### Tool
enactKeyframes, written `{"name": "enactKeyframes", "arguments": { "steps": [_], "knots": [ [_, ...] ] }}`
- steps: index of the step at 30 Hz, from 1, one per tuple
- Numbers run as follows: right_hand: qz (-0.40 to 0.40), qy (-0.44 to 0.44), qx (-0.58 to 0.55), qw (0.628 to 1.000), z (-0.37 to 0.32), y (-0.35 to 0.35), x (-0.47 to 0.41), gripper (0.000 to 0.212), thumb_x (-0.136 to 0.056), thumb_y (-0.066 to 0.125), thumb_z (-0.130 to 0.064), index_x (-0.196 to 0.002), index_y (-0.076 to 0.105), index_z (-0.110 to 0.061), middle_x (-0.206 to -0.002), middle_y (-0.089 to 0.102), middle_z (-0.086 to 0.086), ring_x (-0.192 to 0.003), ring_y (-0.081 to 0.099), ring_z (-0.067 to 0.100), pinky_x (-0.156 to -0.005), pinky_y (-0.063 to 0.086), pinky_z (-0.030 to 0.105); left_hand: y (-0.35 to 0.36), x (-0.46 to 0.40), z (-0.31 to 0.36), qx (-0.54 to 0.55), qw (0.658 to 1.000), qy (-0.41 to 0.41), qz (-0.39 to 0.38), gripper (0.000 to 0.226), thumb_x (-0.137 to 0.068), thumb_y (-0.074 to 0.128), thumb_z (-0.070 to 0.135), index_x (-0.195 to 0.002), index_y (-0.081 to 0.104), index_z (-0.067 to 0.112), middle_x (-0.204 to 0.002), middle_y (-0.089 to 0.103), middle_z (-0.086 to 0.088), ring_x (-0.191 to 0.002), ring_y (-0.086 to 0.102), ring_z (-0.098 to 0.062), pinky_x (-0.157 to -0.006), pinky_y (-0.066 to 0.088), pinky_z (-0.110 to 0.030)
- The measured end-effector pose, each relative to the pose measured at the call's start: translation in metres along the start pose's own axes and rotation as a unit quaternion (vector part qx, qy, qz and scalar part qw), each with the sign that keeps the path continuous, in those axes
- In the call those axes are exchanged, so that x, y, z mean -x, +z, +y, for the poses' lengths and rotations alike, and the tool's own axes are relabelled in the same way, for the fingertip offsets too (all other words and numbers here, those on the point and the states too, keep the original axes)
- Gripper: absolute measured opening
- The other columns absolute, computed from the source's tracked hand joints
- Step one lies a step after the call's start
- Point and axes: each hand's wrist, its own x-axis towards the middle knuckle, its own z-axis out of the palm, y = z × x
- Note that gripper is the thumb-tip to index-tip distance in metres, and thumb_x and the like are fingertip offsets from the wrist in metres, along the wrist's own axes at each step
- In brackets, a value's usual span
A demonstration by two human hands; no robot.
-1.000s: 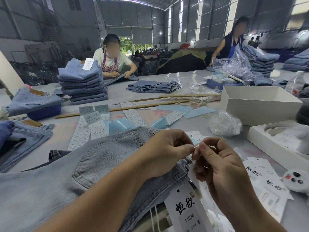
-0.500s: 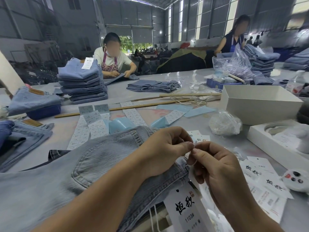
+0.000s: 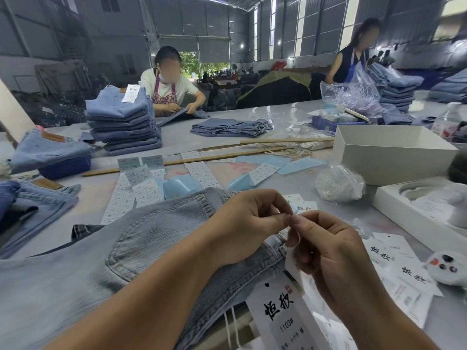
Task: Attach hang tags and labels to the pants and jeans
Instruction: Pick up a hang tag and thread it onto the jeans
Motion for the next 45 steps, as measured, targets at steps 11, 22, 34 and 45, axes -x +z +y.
{"name": "enactKeyframes", "arguments": {
  "steps": [11, 22, 34, 45],
  "knots": [
    [0.059, -0.088, 0.044, 0.993, 0.001, 0.004, 0.001, 0.013, -0.069, 0.074, -0.028, -0.080, 0.072, -0.020, -0.059, 0.058, 0.011, -0.042, 0.041, 0.013, -0.037, 0.035, 0.022, 0.000, 0.000, 0.002, -0.013, 1.000, -0.013, 0.017, 0.008, -0.095, 0.065, 0.020, -0.089, 0.070, 0.019, -0.061, 0.058, 0.016, -0.048, 0.045, 0.004, -0.049, 0.033, -0.008],
    [0.057, -0.105, 0.063, 0.991, 0.007, 0.003, 0.004, 0.017, -0.091, 0.062, -0.008, -0.081, 0.073, -0.017, -0.063, 0.054, 0.021, -0.047, 0.043, 0.016, -0.039, 0.037, 0.023, -0.001, 0.001, 0.005, -0.046, 0.998, -0.036, 0.012, 0.011, -0.097, 0.061, 0.026, -0.091, 0.069, 0.022, -0.063, 0.059, 0.018, -0.051, 0.048, 0.005, -0.052, 0.035, -0.010],
    [0.076, -0.141, 0.114, 0.980, 0.010, 0.003, 0.005, 0.019, -0.093, 0.060, -0.009, -0.077, 0.067, -0.017, -0.053, 0.054, 0.003, -0.044, 0.045, 0.013, -0.039, 0.039, 0.023, -0.001, 0.002, 0.008, -0.057, 0.997, -0.046, 0.012, 0.010, -0.094, 0.064, 0.031, -0.089, 0.070, 0.025, -0.071, 0.064, 0.014, -0.061, 0.053, 0.004, -0.063, 0.043, -0.017],
    [0.071, -0.152, 0.158, 0.973, 0.011, 0.003, 0.006, 0.012, -0.087, 0.059, -0.024, -0.078, 0.066, -0.019, -0.054, 0.054, 0.005, -0.045, 0.046, 0.013, -0.041, 0.040, 0.025, -0.001, 0.002, 0.008, -0.081, 0.995, -0.055, 0.009, 0.010, -0.093, 0.066, 0.032, -0.085, 0.069, 0.027, -0.071, 0.064, 0.014, -0.066, 0.057, 0.004, -0.063, 0.044, -0.016]
  ]
}}
